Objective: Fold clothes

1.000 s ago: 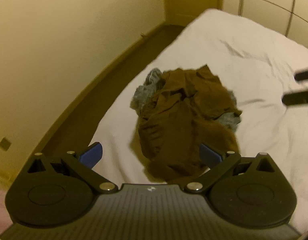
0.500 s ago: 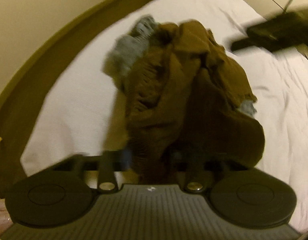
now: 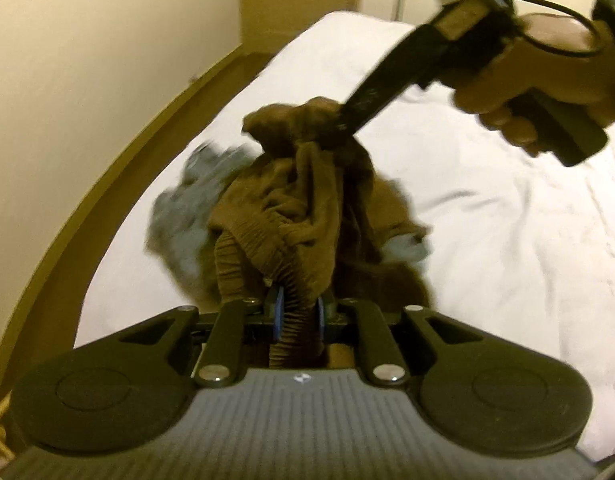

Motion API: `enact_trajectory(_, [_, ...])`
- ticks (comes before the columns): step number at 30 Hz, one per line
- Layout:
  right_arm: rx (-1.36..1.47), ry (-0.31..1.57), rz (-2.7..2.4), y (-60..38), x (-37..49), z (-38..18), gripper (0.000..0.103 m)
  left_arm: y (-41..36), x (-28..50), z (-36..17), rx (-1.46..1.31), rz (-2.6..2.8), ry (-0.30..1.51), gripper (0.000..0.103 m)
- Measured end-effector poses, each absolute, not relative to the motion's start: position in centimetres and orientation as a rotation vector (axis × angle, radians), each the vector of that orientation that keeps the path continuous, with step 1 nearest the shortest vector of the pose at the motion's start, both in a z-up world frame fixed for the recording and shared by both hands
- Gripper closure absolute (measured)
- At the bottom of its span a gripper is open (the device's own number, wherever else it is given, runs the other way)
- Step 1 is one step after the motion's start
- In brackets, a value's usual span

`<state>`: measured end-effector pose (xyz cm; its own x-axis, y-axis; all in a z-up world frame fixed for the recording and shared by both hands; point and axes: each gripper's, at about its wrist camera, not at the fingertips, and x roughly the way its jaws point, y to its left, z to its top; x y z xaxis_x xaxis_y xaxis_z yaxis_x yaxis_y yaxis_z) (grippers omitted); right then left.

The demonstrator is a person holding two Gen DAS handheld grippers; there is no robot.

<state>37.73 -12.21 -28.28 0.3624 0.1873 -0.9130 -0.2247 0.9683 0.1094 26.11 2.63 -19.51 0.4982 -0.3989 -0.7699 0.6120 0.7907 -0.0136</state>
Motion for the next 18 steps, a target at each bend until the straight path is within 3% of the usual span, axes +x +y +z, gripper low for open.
enact_trajectory(4, [0.035,1.221,0.118,-17.9,31.5,-27.9,0.098,-0.6,23.7,-18.6,0.300,-0.792,0.847,0.087])
enact_trajectory(6, [0.071,1.244,0.044,-20.8,28.4,-27.7,0.096,-2.2,22.5,-18.3,0.308,-0.879,0.852,0.080])
enact_trajectory(8, [0.102,1.269,-0.027,-23.0,25.6,-27.8,0.087,-3.2,21.3,-18.3,0.322,-0.937,0.858,0.078])
enact_trajectory(10, [0.124,1.297,-0.091,-24.1,23.4,-28.4,0.075,-3.4,20.3,-18.2,0.351,-0.947,0.858,0.070])
enact_trajectory(11, [0.135,1.294,-0.104,-24.3,22.5,-28.4,0.063,-3.1,20.1,-18.2,0.351,-0.945,0.862,0.068])
enact_trajectory(13, [0.153,1.277,-0.111,-24.1,21.0,-28.1,0.052,-2.0,20.1,-18.4,0.345,-0.926,0.879,0.066])
enact_trajectory(18, [0.273,1.244,-0.097,-22.3,18.6,-27.4,0.051,0.6,20.4,-19.4,0.388,-0.855,0.929,0.063])
